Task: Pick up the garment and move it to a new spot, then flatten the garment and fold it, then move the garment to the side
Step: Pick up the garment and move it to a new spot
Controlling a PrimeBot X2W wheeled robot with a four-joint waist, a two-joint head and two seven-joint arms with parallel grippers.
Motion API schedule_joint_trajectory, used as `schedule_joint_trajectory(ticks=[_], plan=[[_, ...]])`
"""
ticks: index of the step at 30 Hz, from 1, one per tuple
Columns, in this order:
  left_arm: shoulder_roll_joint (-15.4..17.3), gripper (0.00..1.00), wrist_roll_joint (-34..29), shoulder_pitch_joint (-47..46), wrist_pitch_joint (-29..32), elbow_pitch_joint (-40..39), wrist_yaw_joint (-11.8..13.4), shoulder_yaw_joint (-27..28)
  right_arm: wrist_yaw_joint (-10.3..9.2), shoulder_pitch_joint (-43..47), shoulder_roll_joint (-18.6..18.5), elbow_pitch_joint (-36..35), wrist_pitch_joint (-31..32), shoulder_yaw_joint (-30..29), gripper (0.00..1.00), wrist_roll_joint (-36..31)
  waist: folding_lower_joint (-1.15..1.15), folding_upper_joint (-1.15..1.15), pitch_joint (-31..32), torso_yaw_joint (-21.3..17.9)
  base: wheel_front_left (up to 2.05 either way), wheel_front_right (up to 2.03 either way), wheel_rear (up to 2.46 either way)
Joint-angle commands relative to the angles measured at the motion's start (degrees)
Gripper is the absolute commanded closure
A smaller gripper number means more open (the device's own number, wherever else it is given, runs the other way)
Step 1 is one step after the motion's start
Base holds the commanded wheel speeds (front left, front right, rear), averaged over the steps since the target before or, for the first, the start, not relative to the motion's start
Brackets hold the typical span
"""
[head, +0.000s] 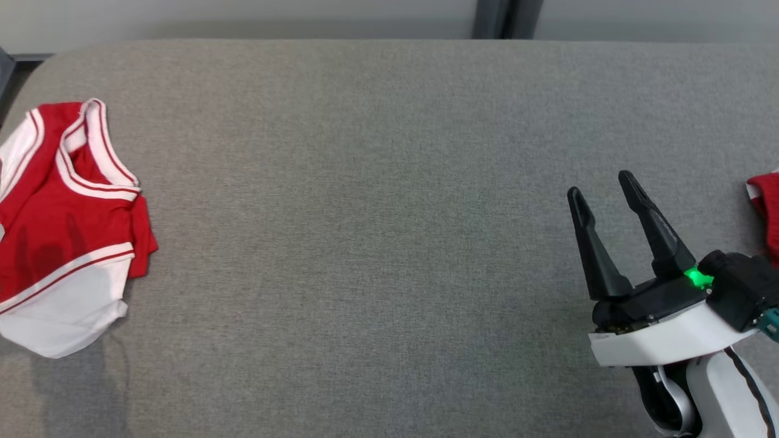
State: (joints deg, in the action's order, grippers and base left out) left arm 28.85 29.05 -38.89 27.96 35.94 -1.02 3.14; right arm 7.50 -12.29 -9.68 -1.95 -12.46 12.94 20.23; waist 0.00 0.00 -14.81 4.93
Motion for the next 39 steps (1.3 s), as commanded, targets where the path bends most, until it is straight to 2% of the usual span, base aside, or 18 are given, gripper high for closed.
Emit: schedule_joint_trajectory(ticks=[1, 6, 14, 16, 18, 20, 21, 22, 31, 39], plan=[[0.3, 0.0, 0.4, -1.0, -0.4, 0.7, -0.1, 0.3, 0.0, -0.7, -0.5, -0.4, -0.3, -0.3, 0.0, -0.3, 0.0, 0.0, -2.9, -2.4, 0.0, 0.0, 0.0], [-0.3, 0.0, 0.7, -2.1, -0.7, 7.0, 0.4, -0.1, 0.0, -2.8, -1.0, -1.2, 0.0, -0.3, 0.0, -0.6, 0.0, 0.0, -6.3, -3.8, 0.0, 0.0, 0.0], [-2.0, 0.0, 1.7, -2.3, 0.6, 14.5, -1.8, -1.4, 0.0, -4.0, -1.7, -1.4, 0.1, -0.1, 0.0, -0.5, 0.0, 0.0, -8.3, -4.8, 0.0, 0.0, 0.0], [-3.2, 0.0, 2.2, -1.5, 4.1, 17.3, -3.1, -2.7, 0.0, -4.3, -1.8, -1.3, -0.1, -0.3, 0.0, -0.6, 0.0, 0.0, -8.3, -4.9, 0.0, 0.0, 0.0], [-3.1, 0.17, 2.5, -1.6, 5.9, 18.5, -3.7, -3.4, 0.0, -4.3, -1.7, -1.2, -0.2, -0.5, 0.0, -0.6, 0.0, 0.0, -8.3, -4.9, 0.0, 0.0, 0.0], [-3.3, 0.57, 2.7, -1.8, 7.4, 18.9, -4.3, -4.1, 0.0, -4.3, -1.6, -1.0, -0.3, -0.5, 0.0, -0.8, 0.0, 0.0, -8.2, -4.9, 0.0, 0.0, 0.0], [-3.2, 0.91, 2.7, -2.0, 7.2, 18.7, -4.6, -4.3, 0.0, -4.3, -1.5, -0.9, -0.3, -0.6, 0.0, -0.8, 0.0, 0.0, -8.1, -4.9, 0.0, 0.0, 0.0], [-3.0, 1.0, 2.6, -2.4, 6.3, 18.3, -4.7, -4.3, 0.0, -4.4, -1.4, -0.8, -0.4, -0.6, 0.0, -0.9, 0.0, 0.0, -8.1, -4.8, 0.0, 0.0, 0.0], [-0.3, 1.0, -0.1, -5.6, -1.0, 15.4, -5.5, -6.5, 0.0, -3.1, -0.7, 0.4, -1.4, -0.6, 0.0, -0.7, 0.0, 0.0, -4.3, -5.0, 0.0, 0.0, 0.0], [0.5, 1.0, -1.5, -7.9, -3.1, 10.4, -6.3, -10.7, 0.0, -0.9, -0.1, 1.9, -2.1, -0.9, 0.0, 0.0, 0.0, 0.0, 1.2, -5.4, 0.0, 0.0, 0.0]])
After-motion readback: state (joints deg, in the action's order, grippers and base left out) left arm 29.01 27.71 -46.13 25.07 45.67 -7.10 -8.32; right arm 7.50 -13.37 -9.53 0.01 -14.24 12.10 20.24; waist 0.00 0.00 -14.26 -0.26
